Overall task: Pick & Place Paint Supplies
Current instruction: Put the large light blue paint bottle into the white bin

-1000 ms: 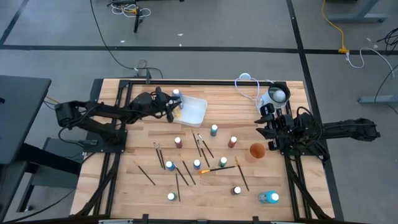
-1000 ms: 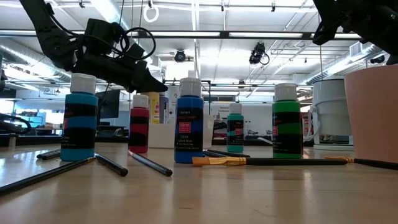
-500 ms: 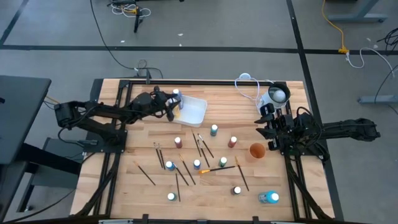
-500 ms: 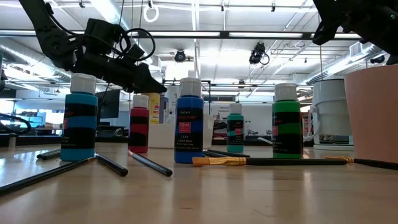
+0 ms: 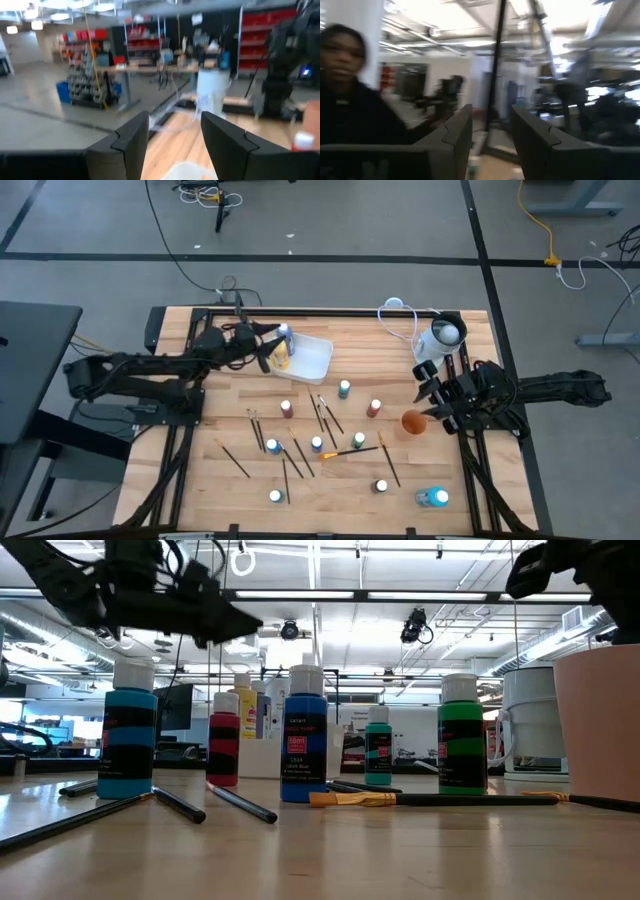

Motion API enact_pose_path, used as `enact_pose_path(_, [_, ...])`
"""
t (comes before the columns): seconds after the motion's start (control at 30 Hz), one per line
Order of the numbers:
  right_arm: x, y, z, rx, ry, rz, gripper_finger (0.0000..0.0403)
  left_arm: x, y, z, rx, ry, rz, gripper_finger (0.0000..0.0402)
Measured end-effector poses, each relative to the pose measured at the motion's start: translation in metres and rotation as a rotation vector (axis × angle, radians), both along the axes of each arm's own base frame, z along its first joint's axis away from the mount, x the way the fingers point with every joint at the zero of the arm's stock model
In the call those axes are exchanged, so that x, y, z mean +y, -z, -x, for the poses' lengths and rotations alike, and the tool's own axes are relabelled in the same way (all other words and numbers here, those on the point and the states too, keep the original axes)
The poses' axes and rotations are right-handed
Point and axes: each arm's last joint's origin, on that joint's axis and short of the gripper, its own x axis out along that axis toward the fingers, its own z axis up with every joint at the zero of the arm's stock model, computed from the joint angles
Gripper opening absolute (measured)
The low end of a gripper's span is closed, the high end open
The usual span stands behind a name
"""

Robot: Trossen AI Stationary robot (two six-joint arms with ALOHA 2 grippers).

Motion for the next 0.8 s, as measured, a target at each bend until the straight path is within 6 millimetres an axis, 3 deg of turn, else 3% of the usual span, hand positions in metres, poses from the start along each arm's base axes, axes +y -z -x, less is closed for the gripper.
enact_pose_path(0.2, [0.006, 0.002, 0.001, 0.075, -0.175, -0.03, 0.0135, -0.013, -0.017, 0.013, -0.048, 0.082, -0.022, 0.0192])
enact_pose_path(0.5, [0.03, -0.009, -0.007, 0.14, -0.478, 0.076, 0.0135, -0.022, -0.02, 0.016, -0.045, 0.128, 0.018, 0.0192])
enact_pose_path(0.8, [0.066, 0.009, -0.016, 0.287, -0.693, 0.131, 0.0135, -0.025, -0.02, 0.015, -0.066, 0.148, 0.057, 0.0192])
